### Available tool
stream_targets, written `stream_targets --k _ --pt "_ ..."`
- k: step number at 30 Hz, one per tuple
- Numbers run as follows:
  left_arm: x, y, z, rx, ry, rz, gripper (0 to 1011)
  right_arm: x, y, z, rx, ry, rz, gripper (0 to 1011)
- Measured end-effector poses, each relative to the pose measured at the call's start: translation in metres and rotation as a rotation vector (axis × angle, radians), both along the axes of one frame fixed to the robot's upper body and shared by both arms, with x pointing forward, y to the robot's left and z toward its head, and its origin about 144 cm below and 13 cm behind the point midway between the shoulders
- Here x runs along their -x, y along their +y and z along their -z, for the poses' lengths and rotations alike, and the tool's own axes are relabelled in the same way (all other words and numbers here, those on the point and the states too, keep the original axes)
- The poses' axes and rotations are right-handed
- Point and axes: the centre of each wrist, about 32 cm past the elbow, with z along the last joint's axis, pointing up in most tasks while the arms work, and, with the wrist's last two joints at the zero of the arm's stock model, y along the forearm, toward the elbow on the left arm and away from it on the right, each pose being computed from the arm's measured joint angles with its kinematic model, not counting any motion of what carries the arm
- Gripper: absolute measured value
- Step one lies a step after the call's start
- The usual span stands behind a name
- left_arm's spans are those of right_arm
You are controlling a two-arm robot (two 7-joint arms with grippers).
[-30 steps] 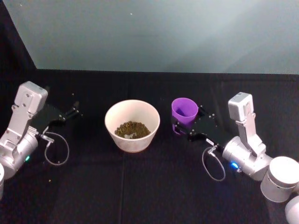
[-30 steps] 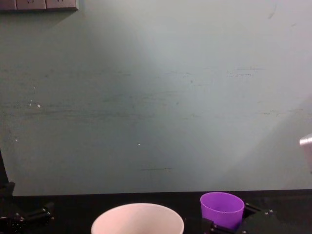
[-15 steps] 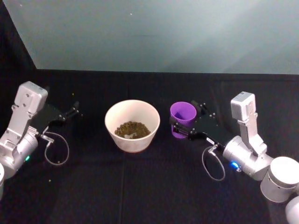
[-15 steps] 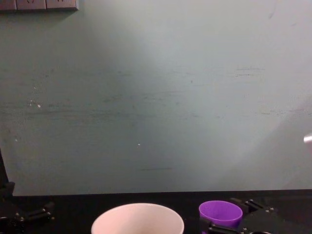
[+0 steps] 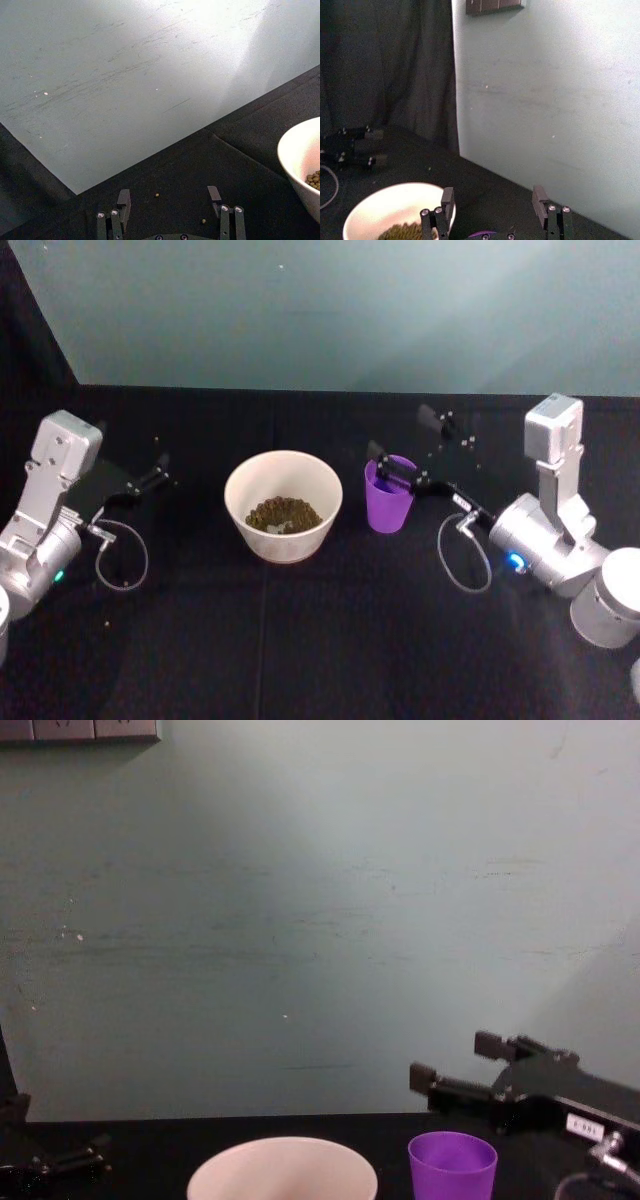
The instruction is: Pick up the cup and pour the mung beans from the cup into the bowl.
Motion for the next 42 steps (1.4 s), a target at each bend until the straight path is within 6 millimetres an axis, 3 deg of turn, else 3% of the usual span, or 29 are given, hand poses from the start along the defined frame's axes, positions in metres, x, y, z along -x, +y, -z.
stream_targets --k 7,13,28,42 --pt "0.000 0.000 0.000 0.000 0.000 0.000 1000 0.002 -0.010 -0.016 0.010 -0.042 0.073 1003" --pt "0.000 0.000 0.000 0.000 0.000 0.000 1000 0.004 -0.033 -0.025 0.067 -0.068 0.199 1002" --pt "0.000 0.000 0.000 0.000 0.000 0.000 1000 0.001 -0.046 0.032 0.137 0.085 0.285 1003" --pt "0.000 0.000 0.000 0.000 0.000 0.000 1000 0.001 -0.046 0.035 0.134 0.081 0.292 1003"
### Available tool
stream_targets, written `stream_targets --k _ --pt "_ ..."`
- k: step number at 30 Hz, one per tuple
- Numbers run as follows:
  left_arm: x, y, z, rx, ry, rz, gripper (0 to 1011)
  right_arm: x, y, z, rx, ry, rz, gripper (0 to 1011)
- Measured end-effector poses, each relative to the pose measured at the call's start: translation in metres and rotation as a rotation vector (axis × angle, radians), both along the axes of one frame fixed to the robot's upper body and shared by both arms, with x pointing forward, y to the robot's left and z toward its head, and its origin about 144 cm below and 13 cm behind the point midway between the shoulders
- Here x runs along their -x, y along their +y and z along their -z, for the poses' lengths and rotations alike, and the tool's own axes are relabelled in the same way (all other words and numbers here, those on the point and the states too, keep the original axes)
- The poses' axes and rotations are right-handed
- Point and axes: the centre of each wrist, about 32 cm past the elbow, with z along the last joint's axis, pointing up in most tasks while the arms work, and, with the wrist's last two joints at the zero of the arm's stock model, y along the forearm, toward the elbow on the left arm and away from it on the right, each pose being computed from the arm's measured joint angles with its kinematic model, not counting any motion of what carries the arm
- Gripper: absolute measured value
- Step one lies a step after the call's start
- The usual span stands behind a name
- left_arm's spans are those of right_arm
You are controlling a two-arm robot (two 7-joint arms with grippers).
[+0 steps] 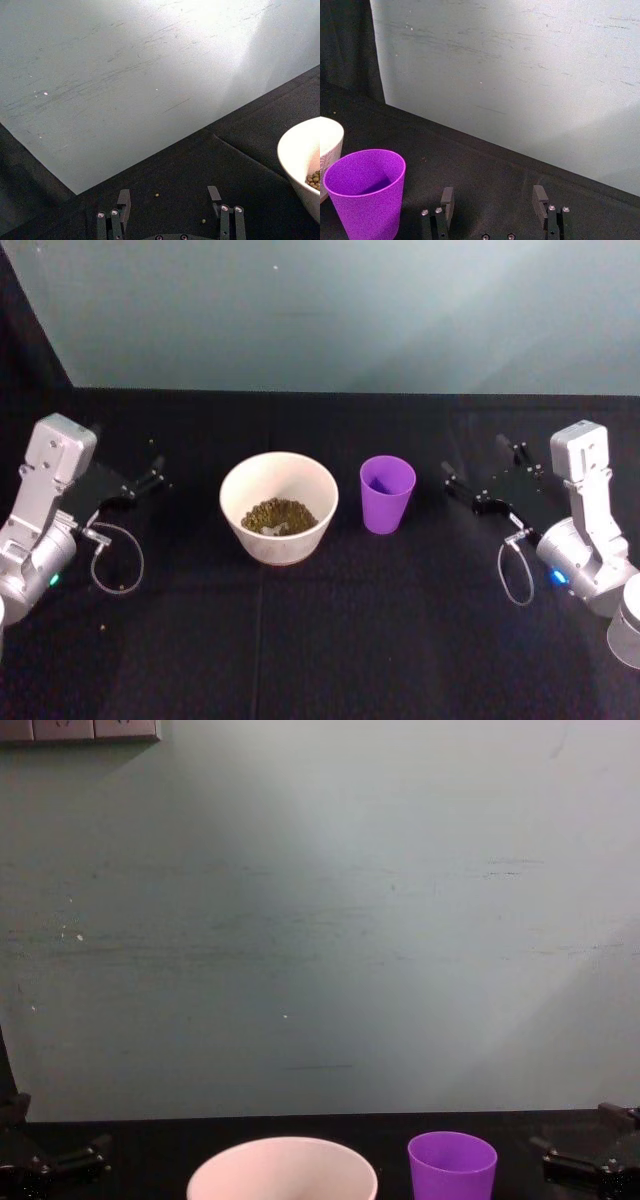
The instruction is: Pick up the cup and pour the mung beans from the cup into the bowl.
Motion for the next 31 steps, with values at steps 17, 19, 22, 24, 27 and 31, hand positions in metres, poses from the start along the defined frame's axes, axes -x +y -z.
stream_targets --k 17,19,22,24,27,31 --pt "0.0000 0.0000 0.0000 0.000 0.000 0.000 1000 -0.0002 0.0002 -0.0016 0.000 -0.001 -0.004 1003" --pt "0.0000 0.0000 0.0000 0.000 0.000 0.000 1000 -0.0002 0.0002 -0.0016 0.000 0.000 -0.005 1003" --pt "0.0000 0.0000 0.0000 0.000 0.000 0.000 1000 -0.0002 0.0002 -0.0017 0.000 0.000 -0.005 1002" --pt "0.0000 0.0000 0.0000 0.000 0.000 0.000 1000 -0.0002 0.0002 -0.0018 0.000 0.000 -0.005 1003" --pt "0.0000 0.0000 0.0000 0.000 0.000 0.000 1000 -0.0002 0.0001 -0.0018 0.001 0.000 -0.005 1003" --pt "0.0000 0.0000 0.0000 0.000 0.000 0.000 1000 -0.0003 0.0000 -0.0019 0.000 0.000 -0.005 1002"
